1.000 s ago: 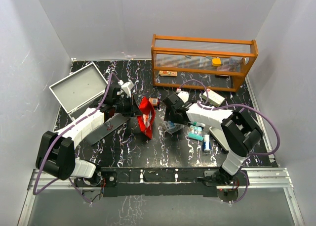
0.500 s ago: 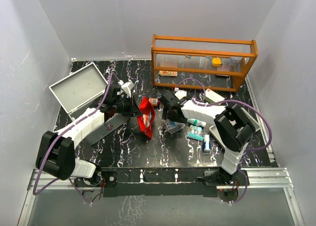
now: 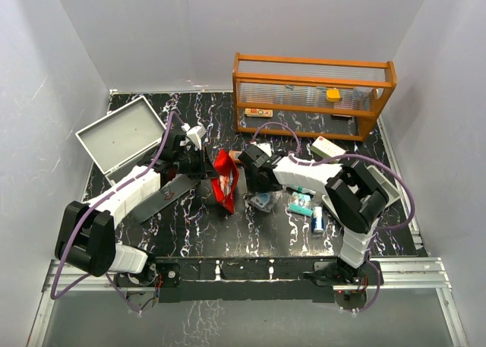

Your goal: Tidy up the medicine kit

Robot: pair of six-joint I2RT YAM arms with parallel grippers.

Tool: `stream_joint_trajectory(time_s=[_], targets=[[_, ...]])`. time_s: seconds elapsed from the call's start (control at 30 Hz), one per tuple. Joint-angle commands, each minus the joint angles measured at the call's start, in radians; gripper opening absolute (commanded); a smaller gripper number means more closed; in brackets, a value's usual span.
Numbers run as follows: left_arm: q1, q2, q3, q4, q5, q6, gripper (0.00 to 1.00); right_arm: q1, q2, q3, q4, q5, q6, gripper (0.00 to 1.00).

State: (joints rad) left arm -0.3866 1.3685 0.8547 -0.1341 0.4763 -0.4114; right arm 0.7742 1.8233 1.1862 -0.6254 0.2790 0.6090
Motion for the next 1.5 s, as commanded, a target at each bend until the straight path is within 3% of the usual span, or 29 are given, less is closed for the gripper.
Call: stream_joint_trajectory(time_s=[0.0,0.13,0.27,0.53,0.7,1.13,1.47], targets=[[-0.003,-0.039,0.0,0.014,-0.001,0.011,0.0,0.016,-0.101,-0.041,0.026,-0.087,-0.14,0.58],[-0.004,-0.037,0.0,0.017,0.002,0.01,0.0,0.016,-0.174,-0.062,0.025,-0.047,-0.108,0.64],[-0.003,-0.034,0.0,0.022,0.007,0.005,0.0,0.016,-0.187,-0.064,-0.002,0.015,0.054,0.69],[-0.003,-0.037,-0.006,0.023,0.009,0.001,0.0,0.043,-0.108,-0.058,-0.014,0.035,0.308,0.62],[-0.003,-0.04,-0.006,0.025,0.013,0.0,0.0,0.055,-0.051,-0.024,-0.048,0.084,0.313,0.56],[-0.003,-0.042,-0.008,0.028,0.014,-0.002,0.0,0.063,-0.047,-0.021,-0.039,0.104,0.26,0.24],[-0.003,-0.038,-0.009,0.03,0.018,-0.003,0.0,0.064,-0.242,-0.164,0.166,0.064,0.247,0.22]])
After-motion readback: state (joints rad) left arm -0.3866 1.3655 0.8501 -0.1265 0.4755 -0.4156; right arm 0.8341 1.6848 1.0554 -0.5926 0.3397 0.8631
